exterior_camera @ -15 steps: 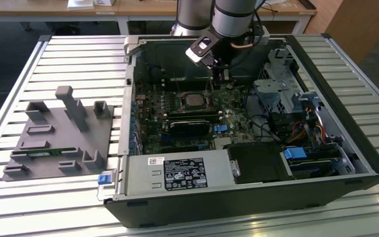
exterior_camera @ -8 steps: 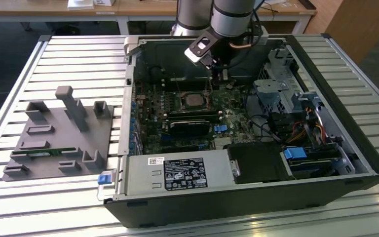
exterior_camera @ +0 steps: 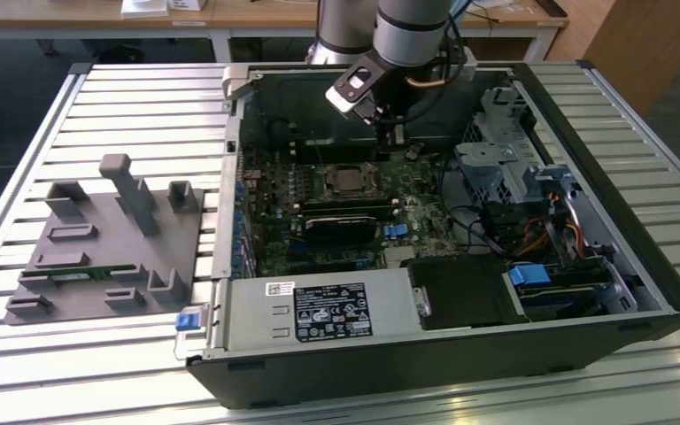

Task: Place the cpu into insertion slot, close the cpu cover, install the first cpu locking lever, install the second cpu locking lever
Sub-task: 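Close the cpu cover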

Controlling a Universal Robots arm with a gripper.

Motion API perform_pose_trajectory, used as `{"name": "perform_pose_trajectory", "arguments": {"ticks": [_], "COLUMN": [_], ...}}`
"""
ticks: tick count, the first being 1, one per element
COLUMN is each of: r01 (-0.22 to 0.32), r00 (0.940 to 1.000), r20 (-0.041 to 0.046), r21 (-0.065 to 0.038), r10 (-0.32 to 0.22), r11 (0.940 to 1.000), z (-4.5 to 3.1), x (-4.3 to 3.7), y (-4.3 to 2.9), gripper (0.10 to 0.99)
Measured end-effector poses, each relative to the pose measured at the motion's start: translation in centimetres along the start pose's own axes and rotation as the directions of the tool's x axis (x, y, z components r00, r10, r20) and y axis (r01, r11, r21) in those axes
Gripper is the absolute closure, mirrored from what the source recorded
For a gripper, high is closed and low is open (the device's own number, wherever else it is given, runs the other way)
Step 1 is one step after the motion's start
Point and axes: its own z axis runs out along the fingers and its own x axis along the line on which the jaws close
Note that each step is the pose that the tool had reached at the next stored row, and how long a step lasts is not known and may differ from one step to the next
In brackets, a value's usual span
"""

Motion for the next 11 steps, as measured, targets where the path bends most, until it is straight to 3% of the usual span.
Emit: {"name": "perform_pose_trajectory", "arguments": {"ticks": [11], "r01": [0.0], "r00": [1.0], "r20": [0.0], "r21": [0.0], "r10": [0.0], "r11": [1.0], "z": [0.06], "x": [0.0], "y": [-0.29], "gripper": [0.98]}}
